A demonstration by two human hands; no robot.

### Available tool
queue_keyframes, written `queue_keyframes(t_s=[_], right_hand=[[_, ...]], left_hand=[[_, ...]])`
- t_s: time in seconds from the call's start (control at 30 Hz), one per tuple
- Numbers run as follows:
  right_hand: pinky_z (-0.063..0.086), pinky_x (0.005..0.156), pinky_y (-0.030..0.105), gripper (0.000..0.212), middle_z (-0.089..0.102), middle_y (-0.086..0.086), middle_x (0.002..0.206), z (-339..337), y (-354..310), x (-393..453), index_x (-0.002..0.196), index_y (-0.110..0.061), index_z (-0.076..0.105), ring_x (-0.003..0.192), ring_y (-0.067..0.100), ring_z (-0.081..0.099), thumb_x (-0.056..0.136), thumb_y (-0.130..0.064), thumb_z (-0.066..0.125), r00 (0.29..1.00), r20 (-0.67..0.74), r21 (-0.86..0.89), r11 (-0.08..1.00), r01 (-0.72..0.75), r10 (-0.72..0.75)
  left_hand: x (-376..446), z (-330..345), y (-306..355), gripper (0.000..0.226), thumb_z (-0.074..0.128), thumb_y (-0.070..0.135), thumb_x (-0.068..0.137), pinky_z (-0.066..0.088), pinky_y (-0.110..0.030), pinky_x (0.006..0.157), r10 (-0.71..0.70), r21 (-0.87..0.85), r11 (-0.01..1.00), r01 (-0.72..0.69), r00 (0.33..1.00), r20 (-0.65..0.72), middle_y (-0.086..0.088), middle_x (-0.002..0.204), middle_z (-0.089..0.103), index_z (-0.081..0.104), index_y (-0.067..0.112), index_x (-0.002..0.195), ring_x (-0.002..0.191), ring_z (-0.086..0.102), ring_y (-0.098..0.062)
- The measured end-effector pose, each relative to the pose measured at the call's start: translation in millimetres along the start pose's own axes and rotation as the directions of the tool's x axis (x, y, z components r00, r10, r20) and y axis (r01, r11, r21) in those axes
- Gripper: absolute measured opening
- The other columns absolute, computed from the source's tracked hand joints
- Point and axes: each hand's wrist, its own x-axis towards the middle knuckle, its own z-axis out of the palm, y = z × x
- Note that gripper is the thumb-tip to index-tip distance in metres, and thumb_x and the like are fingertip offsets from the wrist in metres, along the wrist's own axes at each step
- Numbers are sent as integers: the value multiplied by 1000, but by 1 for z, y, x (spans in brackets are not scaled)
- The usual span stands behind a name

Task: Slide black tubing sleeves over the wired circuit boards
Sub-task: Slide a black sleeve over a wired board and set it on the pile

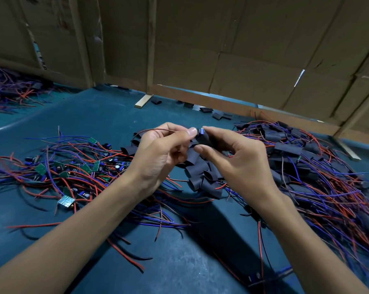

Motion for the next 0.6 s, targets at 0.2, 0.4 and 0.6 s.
queue_keyframes(t_s=[0.2,0.4,0.6], right_hand=[[53,91,19,39,76,9,108,1,1,1,117,-1,73,95,11,70,80,-9,83,992,-33,-136,984,119,-124],[55,87,31,32,77,8,104,-9,1,6,113,-2,75,93,17,73,83,-6,82,991,28,-201,971,132,-129],[54,88,25,22,74,-4,99,-93,14,30,111,-17,75,87,10,68,89,-19,75,986,-156,-404,915,-3,-66]], left_hand=[[0,-2,1,9,76,14,80,38,-25,60,-66,44,997,63,996,65,-4,66,54,69,16,75,63,49,-14],[1,-3,0,17,70,24,83,37,-24,59,-103,114,989,94,991,82,-2,74,61,71,12,96,64,52,-13],[18,-49,5,29,57,39,91,50,-41,89,95,990,139,28,995,-42,-5,110,66,62,25,116,102,61,-25]])
